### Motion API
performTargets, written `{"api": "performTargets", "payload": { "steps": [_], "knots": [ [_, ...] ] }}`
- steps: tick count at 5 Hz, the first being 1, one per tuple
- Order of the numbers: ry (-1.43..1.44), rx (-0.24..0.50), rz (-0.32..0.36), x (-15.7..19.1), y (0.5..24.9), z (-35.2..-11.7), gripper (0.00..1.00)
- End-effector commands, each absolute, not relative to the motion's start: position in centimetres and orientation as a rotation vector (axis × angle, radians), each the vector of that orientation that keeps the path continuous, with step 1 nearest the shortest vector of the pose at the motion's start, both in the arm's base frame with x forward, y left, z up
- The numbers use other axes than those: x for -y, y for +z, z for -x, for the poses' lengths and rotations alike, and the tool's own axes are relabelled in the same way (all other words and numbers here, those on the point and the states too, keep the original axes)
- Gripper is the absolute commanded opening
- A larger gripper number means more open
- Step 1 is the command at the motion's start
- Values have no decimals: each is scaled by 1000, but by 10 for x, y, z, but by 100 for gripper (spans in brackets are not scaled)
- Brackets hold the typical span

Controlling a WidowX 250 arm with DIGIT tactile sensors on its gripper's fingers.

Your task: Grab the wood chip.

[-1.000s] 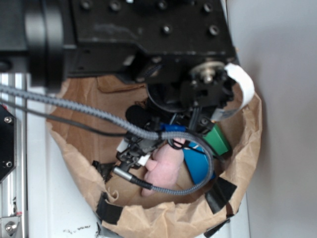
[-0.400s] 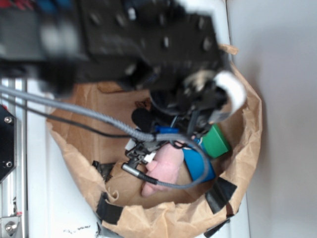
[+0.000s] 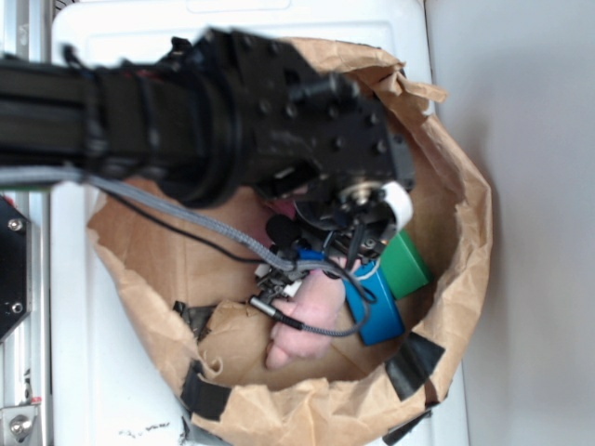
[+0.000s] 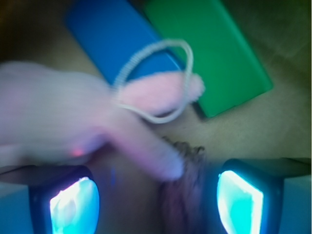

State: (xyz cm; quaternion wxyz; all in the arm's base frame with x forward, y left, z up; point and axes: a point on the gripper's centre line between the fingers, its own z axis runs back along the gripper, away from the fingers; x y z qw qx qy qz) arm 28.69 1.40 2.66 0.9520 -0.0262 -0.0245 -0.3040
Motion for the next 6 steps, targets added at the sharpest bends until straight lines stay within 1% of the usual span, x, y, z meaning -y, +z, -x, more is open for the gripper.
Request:
{"api": "performTargets", "payload": {
  "steps": [1, 2, 3, 4, 5, 6],
  "knots": [
    [-681, 135, -40, 2, -6, -284, 0],
    [-660, 134, 21, 3, 17, -281, 0],
    [-590, 133, 132, 8, 69, -286, 0],
    [-549, 106, 202, 6, 119, -287, 0],
    [-534, 92, 229, 4, 154, -284, 0],
    [-490, 98, 235, 1, 177, -280, 0]
  ]
}}
